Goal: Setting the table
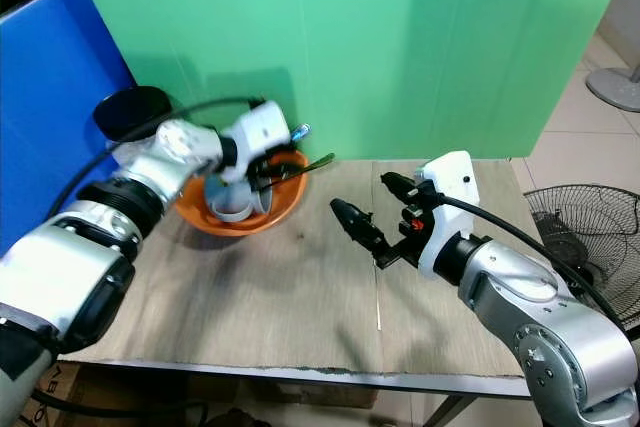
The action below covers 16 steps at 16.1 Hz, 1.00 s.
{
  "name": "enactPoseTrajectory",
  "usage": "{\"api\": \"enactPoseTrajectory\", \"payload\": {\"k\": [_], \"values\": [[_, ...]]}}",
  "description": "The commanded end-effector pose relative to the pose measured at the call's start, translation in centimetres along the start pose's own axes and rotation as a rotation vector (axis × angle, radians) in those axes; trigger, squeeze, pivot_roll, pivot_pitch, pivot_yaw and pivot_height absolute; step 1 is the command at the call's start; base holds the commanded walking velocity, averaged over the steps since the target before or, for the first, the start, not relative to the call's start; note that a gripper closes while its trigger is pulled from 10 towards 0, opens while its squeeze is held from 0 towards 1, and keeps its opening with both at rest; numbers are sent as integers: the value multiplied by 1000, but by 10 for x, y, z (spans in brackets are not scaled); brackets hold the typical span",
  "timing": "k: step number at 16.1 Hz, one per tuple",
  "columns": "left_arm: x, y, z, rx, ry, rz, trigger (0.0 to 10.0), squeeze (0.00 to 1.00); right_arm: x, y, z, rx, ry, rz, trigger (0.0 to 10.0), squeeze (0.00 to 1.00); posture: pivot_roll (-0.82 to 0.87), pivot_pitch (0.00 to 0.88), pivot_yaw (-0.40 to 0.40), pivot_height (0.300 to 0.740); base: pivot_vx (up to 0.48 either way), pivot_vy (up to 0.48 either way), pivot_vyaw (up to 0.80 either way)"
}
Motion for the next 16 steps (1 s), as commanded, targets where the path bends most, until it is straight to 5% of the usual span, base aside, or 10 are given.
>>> {"api": "enactPoseTrajectory", "payload": {"k": [1,3,5,11,16], "values": [[-14,-11,10,65,18,8,10000,1000,-8,4,3,13,-14,46,10000,0,-55,0,106,740,0,0,0],[-18,-20,12,102,30,-8,10000,1000,-10,9,2,13,-10,62,10000,0,-39,0,98,740,0,0,0],[-22,-29,-2,31,55,71,10000,1000,-12,15,0,16,-5,79,10000,0,-22,0,96,740,0,0,0],[-10,-60,-39,-23,-51,105,10000,1000,-16,22,-6,23,10,82,10000,0,0,0,101,740,0,0,0],[13,-67,-61,-47,-328,196,10000,1000,-17,35,-8,35,30,86,10000,0,26,0,93,740,0,0,0]]}}
Point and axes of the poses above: a point about 5 cm out from each wrist's last joint towards the gripper, its own y axis pointing out of the wrist towards the gripper, its own z axis along the axis of the wrist's last joint, x = y × z, the point moved 1 cm from there along y, pointing out of the wrist towards the gripper, and after that the axes turned 9 degrees about y, right-handed, at the moved point
